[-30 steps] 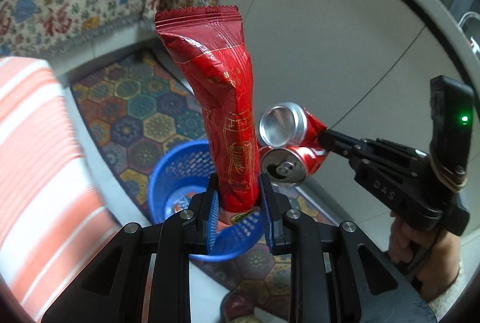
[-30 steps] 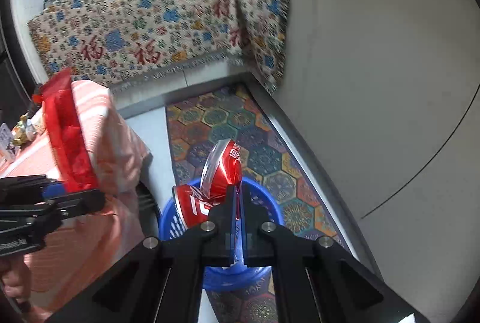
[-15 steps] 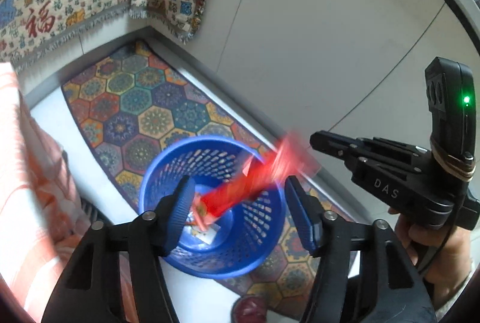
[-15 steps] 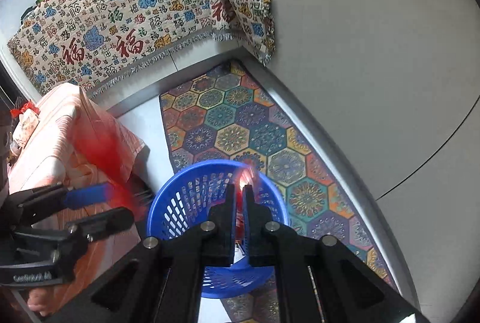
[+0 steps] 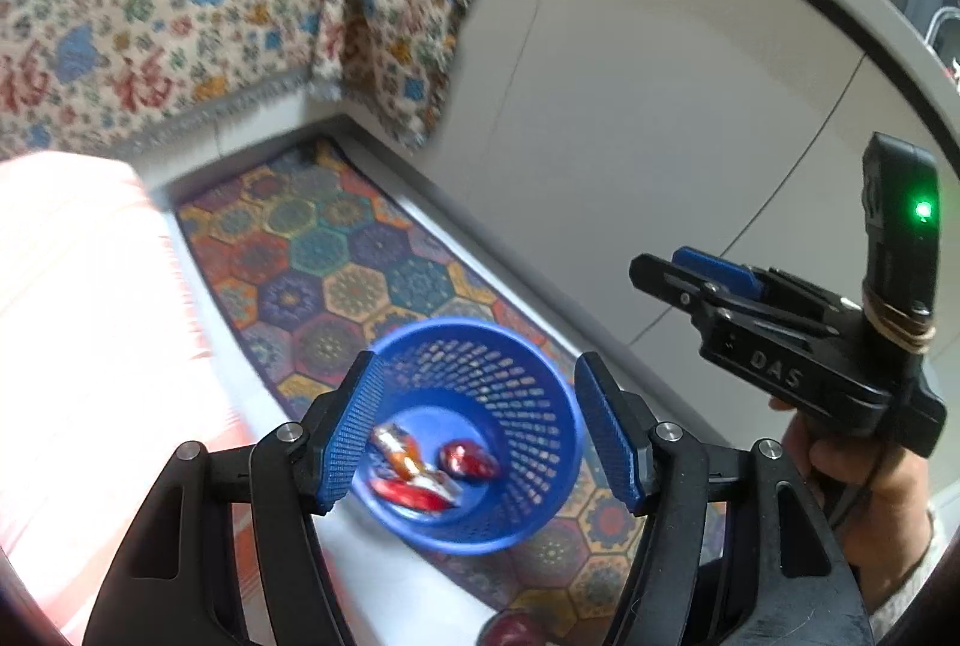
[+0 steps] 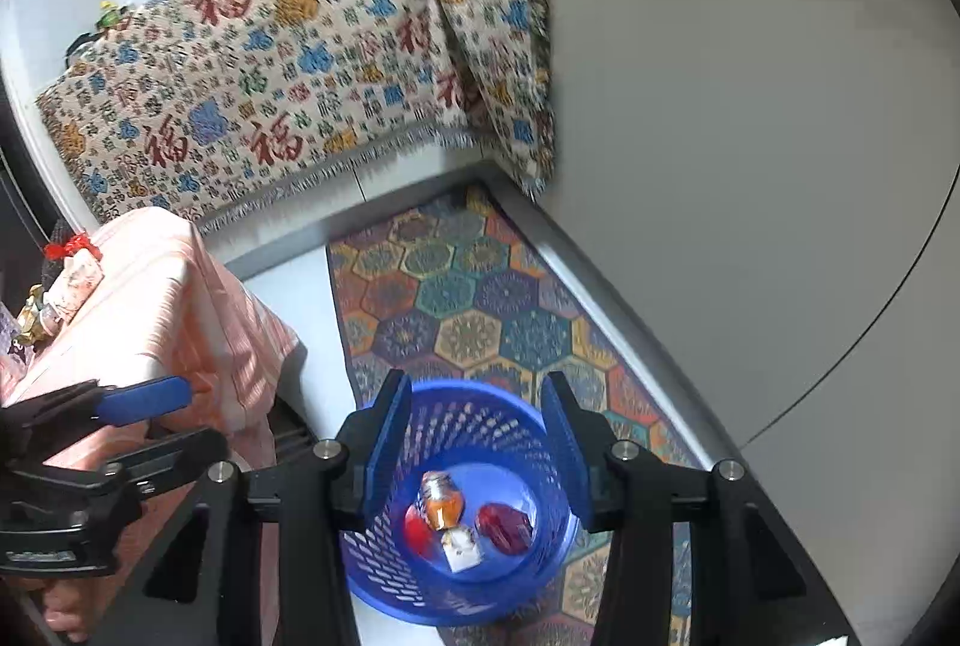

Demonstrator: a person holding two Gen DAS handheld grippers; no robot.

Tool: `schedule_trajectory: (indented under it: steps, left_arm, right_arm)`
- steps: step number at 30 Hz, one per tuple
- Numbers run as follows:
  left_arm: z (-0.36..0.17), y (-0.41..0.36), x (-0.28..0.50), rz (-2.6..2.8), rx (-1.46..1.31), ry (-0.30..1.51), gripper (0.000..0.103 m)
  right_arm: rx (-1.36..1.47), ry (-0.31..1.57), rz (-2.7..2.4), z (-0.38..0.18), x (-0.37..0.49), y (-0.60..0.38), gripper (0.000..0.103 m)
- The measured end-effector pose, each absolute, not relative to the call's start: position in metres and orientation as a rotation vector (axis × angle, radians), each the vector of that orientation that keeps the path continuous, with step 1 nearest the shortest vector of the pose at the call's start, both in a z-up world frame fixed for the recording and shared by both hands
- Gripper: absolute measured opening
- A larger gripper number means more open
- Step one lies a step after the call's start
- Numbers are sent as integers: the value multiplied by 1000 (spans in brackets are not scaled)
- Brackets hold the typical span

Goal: Collect trash
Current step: 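Return to the table and grasp the clear plastic box with the left tool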

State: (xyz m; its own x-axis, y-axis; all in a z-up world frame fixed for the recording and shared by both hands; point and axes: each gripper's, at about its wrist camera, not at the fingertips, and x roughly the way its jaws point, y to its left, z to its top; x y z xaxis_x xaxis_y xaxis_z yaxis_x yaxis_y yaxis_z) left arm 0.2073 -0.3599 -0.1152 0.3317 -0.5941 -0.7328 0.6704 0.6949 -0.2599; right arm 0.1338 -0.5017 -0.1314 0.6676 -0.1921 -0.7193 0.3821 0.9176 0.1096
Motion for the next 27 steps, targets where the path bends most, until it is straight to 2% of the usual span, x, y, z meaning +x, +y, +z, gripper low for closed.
schedule_trajectory:
  steps: [2, 12, 21, 27]
  left_arm:
    - [-108, -342, 205, -802, 86, 898, 73]
    - [-107, -204, 200, -486, 121, 886, 73]
    - [-120, -70, 222, -201, 4, 907, 73]
    - [-137, -21, 236, -96, -8, 970, 73]
  right_arm:
    - [221, 743, -321, -119, 134, -488, 47]
    - [45, 632, -132, -78, 163, -374, 53]
    - [-89, 664, 111, -87, 201, -245, 54]
    - [-149, 779, 250, -117, 223, -173, 54]
